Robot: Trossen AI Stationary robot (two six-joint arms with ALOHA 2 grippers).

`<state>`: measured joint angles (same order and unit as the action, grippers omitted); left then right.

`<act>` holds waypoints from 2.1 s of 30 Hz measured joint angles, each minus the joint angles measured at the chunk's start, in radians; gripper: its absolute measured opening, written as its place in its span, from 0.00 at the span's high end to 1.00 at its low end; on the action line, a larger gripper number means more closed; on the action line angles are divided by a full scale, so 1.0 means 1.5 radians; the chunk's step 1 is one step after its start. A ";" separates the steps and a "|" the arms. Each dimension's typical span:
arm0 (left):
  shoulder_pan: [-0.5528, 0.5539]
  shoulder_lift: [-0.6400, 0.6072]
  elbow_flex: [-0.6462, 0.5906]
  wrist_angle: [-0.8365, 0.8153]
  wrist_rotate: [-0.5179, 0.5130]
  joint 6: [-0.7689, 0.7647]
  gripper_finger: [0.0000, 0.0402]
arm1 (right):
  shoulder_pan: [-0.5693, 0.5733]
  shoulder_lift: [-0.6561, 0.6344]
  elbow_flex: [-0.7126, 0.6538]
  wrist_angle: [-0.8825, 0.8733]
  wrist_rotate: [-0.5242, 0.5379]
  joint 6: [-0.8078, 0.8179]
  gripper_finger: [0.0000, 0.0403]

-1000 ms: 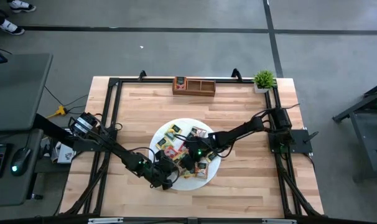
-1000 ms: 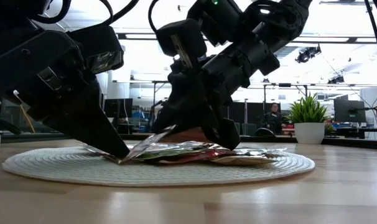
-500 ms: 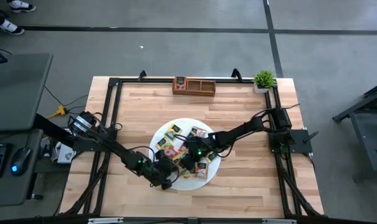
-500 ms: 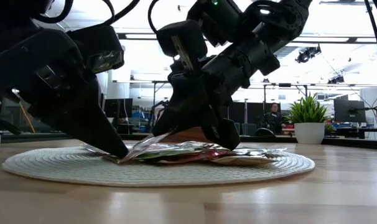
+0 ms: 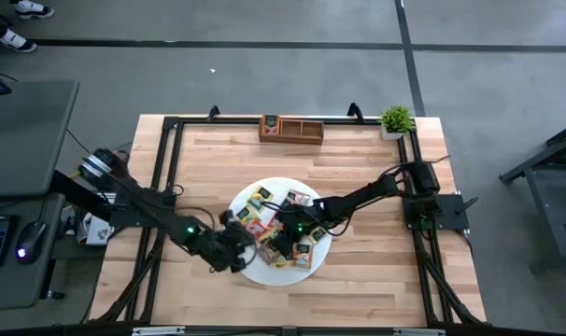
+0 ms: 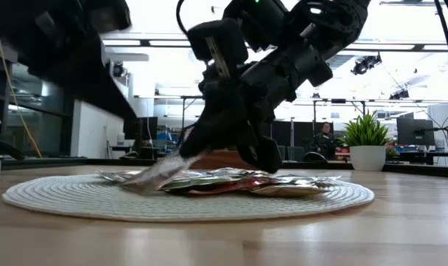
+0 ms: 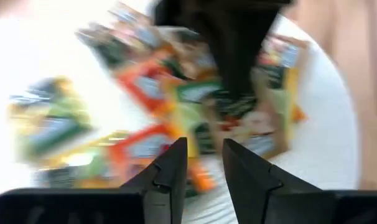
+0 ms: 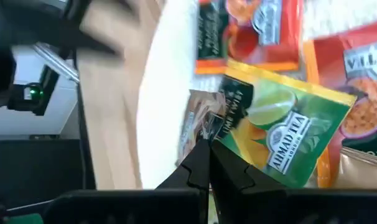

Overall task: Pick & Place Tea
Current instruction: Put the brown tea bag into the middle section of the wooden organizer

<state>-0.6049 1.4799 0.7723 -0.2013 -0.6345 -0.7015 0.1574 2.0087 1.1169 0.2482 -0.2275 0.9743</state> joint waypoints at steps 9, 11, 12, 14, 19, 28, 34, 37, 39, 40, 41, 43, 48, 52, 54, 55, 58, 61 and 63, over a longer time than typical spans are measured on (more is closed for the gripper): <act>-0.035 -0.207 -0.071 -0.178 -0.119 -0.032 0.75 | -0.014 -0.124 0.000 -0.049 0.072 -0.069 1.00; -0.034 -0.255 -0.112 -0.147 -0.122 -0.032 0.75 | -0.024 -0.160 0.002 -0.069 0.088 -0.096 1.00; -0.033 -0.279 -0.134 -0.127 -0.120 -0.026 0.75 | -0.030 -0.180 0.006 -0.089 0.095 -0.109 1.00; -0.033 -0.327 -0.180 -0.076 -0.119 -0.003 0.75 | -0.045 -0.219 0.019 -0.145 0.108 -0.141 1.00; -0.016 -0.420 -0.268 0.065 -0.092 0.067 0.75 | -0.102 -0.295 0.090 -0.309 0.115 -0.256 1.00; 0.105 -0.480 -0.312 0.270 0.051 0.253 0.75 | -0.248 -0.312 0.305 -0.630 0.044 -0.522 1.00; 0.223 -0.469 -0.312 0.372 0.165 0.295 0.75 | -0.362 -0.311 0.370 -0.694 0.006 -0.670 1.00; 0.272 -0.469 -0.312 0.391 0.203 0.293 0.75 | -0.416 -0.311 0.376 -0.697 -0.026 -0.723 1.00; 0.297 -0.468 -0.312 0.403 0.223 0.287 0.75 | -0.446 -0.310 0.376 -0.691 -0.045 -0.762 1.00; 0.308 -0.468 -0.312 0.411 0.230 0.283 0.75 | -0.459 -0.308 0.375 -0.692 -0.051 -0.780 1.00; 0.318 -0.469 -0.312 0.418 0.237 0.276 0.75 | -0.469 -0.305 0.375 -0.692 -0.056 -0.797 1.00; 0.334 -0.469 -0.312 0.419 0.243 0.263 0.75 | -0.490 -0.297 0.375 -0.692 -0.071 -0.832 1.00; 0.360 -0.469 -0.312 0.417 0.254 0.244 0.75 | -0.518 -0.258 0.376 -0.679 -0.086 -0.882 1.00; 0.364 -0.469 -0.312 0.418 0.258 0.232 0.75 | -0.521 -0.206 0.406 -0.684 -0.083 -0.899 1.00; 0.364 -0.469 -0.312 0.417 0.262 0.232 0.75 | -0.521 -0.179 0.436 -0.692 -0.082 -0.903 1.00; 0.364 -0.469 -0.312 0.416 0.264 0.232 0.75 | -0.520 -0.165 0.455 -0.698 -0.082 -0.905 1.00; 0.364 -0.469 -0.312 0.416 0.276 0.232 0.75 | -0.521 -0.115 0.528 -0.735 -0.077 -0.918 1.00; 0.364 -0.469 -0.312 0.416 0.282 0.235 0.75 | -0.524 -0.056 0.628 -0.795 -0.050 -0.950 1.00; 0.364 -0.469 -0.312 0.415 0.282 0.237 0.75 | -0.529 -0.015 0.702 -0.835 -0.042 -0.967 1.00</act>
<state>-0.0582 0.7769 0.3050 0.4205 -0.2108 -0.3461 -0.6368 1.9864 2.1699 -1.0042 -0.2901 -0.4757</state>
